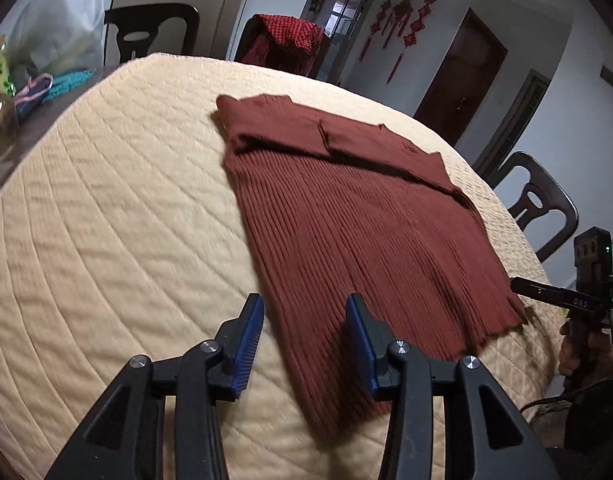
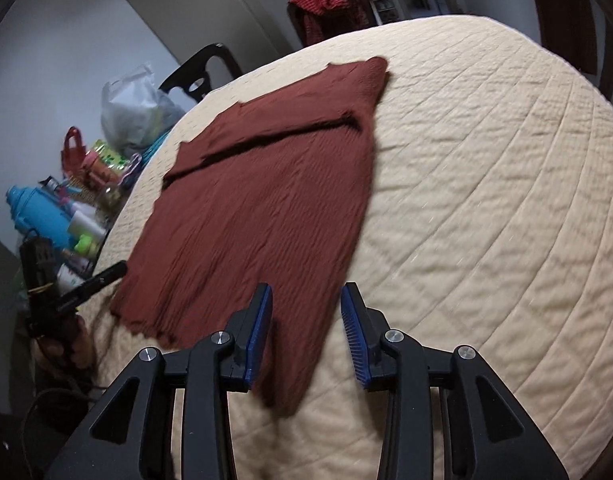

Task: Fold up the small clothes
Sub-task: 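Grasp the sweater hem with the left tool while the right tool grasps it too, then lift the hem and fold it toward the collar with both tools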

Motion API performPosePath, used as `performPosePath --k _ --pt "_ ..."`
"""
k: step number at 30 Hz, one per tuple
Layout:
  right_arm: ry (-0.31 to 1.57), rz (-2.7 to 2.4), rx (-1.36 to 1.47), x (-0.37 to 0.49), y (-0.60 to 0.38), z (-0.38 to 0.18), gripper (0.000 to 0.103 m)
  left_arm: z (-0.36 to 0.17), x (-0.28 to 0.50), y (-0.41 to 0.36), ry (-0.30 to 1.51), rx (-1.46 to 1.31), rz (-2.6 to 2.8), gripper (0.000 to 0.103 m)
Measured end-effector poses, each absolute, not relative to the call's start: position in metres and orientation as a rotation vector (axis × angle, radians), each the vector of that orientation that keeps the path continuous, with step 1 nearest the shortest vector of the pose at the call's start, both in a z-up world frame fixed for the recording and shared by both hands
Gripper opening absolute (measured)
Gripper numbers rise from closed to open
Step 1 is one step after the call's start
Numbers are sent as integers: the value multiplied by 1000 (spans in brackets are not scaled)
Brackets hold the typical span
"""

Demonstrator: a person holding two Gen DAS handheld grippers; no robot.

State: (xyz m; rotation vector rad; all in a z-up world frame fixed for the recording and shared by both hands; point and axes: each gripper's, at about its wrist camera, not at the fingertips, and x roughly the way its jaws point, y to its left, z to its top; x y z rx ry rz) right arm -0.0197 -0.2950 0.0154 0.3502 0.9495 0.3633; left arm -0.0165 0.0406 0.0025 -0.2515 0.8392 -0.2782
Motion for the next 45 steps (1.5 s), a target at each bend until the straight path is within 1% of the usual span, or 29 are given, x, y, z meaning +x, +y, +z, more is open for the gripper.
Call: performPosePath --k 7,14,15,16,17,21,22,23,24,26,37,42,45 --pt "932 412 453 -39 -292 9 37 0 -30 41 833 -343 -295 46" --pt "933 441 488 -28 -285 6 37 -4 -17 31 840 -367 -315 46" --pt "933 440 497 -28 -285 5 33 -4 -19 31 839 -377 -311 46" --pt "940 438 505 -27 -285 4 26 -4 -20 31 840 -386 -310 46" --pt "944 438 509 -29 -285 3 24 -4 -22 32 841 -393 -312 41" --pt "953 453 518 -35 -284 0 15 -7 -32 34 841 -407 -314 30" --pt "951 452 517 -34 -284 -1 11 -8 -31 35 843 -408 -312 24" --pt "951 452 523 -32 -285 -1 11 -9 -29 35 844 -414 -310 17" --pt "949 456 532 -31 -286 -2 10 -10 -26 35 846 -418 -312 13" --pt "935 461 532 -31 -285 1 9 -9 -24 36 837 -425 -321 11" --pt "681 513 541 -83 -311 64 8 55 -64 62 577 -454 -367 10" --pt "599 542 515 -99 -309 90 8 83 -70 61 506 -433 -382 10" --pt "576 550 499 -90 -306 98 8 93 -60 62 481 -417 -383 10"
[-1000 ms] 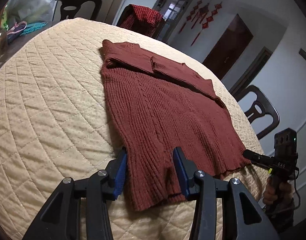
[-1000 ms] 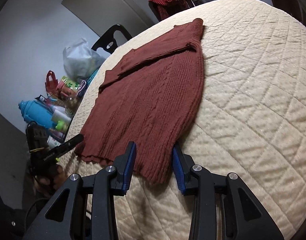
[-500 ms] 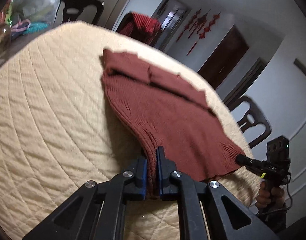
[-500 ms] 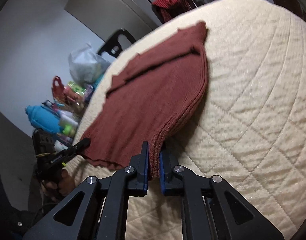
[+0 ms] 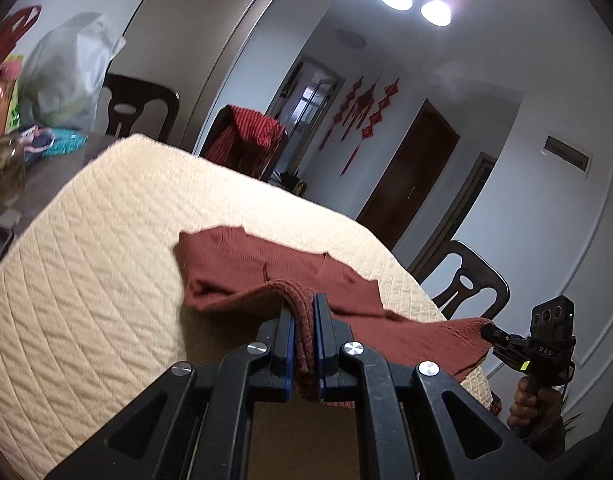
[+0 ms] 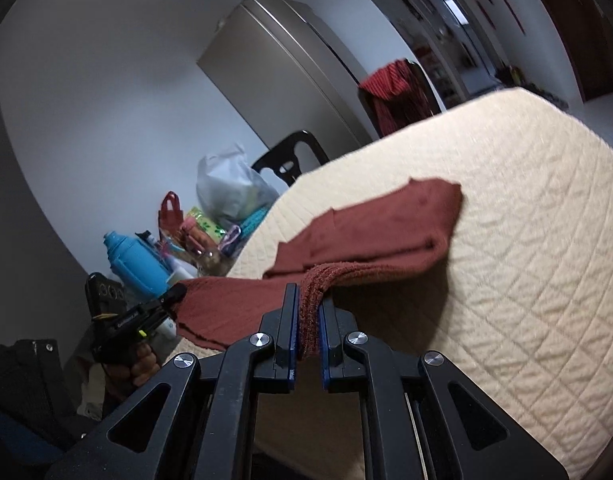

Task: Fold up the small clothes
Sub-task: 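Lift the hem and fold it toward the collar with both tools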

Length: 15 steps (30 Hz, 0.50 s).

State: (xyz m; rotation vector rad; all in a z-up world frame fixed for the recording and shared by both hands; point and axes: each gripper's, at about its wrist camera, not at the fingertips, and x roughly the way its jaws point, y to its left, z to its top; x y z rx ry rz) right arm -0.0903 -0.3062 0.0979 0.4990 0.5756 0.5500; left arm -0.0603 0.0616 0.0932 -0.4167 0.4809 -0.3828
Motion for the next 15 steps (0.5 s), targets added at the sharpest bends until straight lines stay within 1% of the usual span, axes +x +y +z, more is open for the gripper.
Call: performPosePath --k 6,12,15 --pt "580 533 525 -41 -309 103 8 97 -14 64 503 -403 -354 10" --pt "621 497 532 24 -313 109 8 100 55 69 552 -393 -319 10" --pt "667 477 561 62 -315 104 8 90 94 71 609 -395 -298 10"
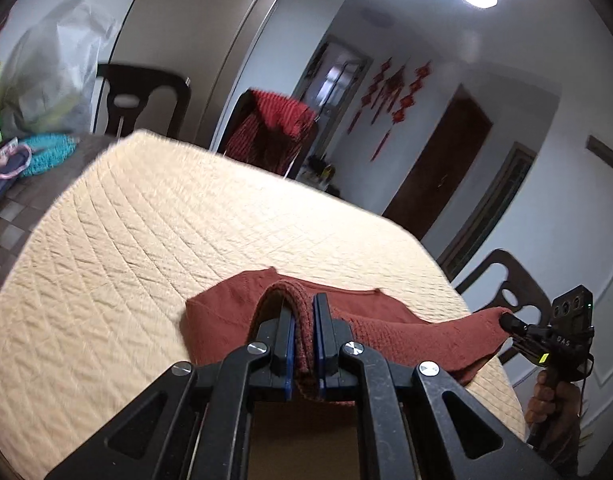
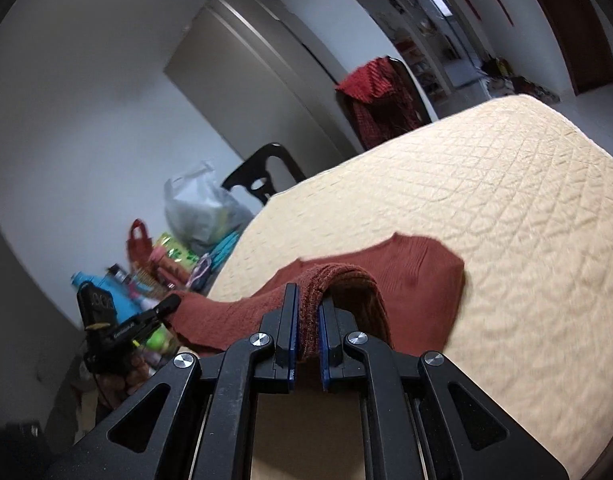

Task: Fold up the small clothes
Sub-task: 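Lift the hem and fold it toward the collar with both tools, then open both tools to release the folded hem and withdraw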

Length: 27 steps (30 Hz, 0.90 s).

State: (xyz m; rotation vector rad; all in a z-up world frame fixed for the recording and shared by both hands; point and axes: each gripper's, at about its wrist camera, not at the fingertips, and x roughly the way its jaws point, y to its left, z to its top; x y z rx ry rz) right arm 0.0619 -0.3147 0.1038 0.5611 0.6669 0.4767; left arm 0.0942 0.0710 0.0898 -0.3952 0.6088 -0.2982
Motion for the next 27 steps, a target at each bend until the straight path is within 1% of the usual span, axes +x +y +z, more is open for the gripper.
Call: performPosePath --k 4,8,11,15,16,17,18,19,20,23,27 --pt "796 423 629 116 -316 67 8 58 143 72 720 -427 -257 10" --pt "891 377 669 142 -318 33 8 20 172 73 826 -470 -219 10" --pt "901 378 695 148 -321 27 9 7 176 74 851 -499 -218 10" --pt "889 371 703 155 -327 31 12 9 185 76 834 -535 -252 12" --pt "876 370 705 156 -328 33 18 10 186 76 819 -542 -258 17" --pt "855 361 709 157 -330 33 21 11 188 78 805 -552 -260 25" --pt "840 353 712 158 -333 33 26 13 188 81 790 -562 -259 30" --pt "827 342 715 159 -335 32 29 15 187 83 766 -563 -244 40" --pt "818 332 717 159 -338 31 30 18 186 86 740 -558 -227 45" --pt "796 325 715 157 -343 30 30 26 181 95 676 -552 -206 46" --pt "770 329 640 151 -337 41 30 31 174 90 661 -513 -214 46"
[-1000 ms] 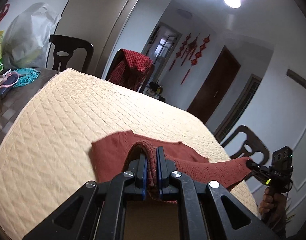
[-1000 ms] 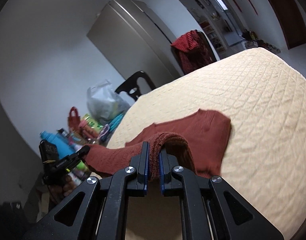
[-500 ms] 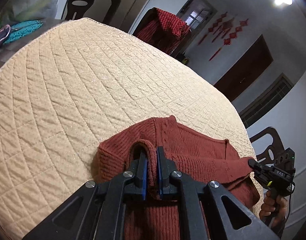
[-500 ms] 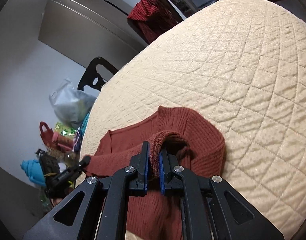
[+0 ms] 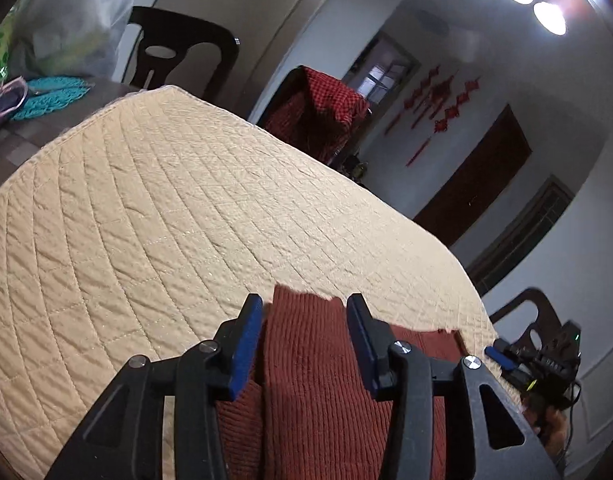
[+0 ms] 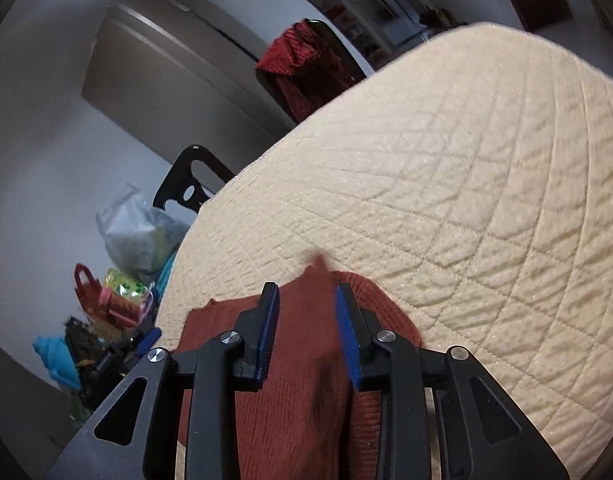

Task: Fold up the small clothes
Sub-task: 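Open both tools to release the folded hem and withdraw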

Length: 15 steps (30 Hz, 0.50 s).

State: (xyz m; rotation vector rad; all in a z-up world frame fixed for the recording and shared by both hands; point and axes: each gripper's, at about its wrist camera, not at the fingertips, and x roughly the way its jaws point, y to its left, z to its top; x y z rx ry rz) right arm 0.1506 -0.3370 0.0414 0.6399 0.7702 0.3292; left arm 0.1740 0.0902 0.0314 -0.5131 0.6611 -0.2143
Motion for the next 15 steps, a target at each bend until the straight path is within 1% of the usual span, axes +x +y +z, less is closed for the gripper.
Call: performPosePath --k 7,9,15 --pt "813 316 444 130 -309 53 30 33 171 72 709 -415 -252 46" --pt "821 337 415 119 -302 54 30 35 167 66 748 -395 -237 46" --pt "809 370 273 73 -271 54 30 49 125 25 743 -281 -354 46"
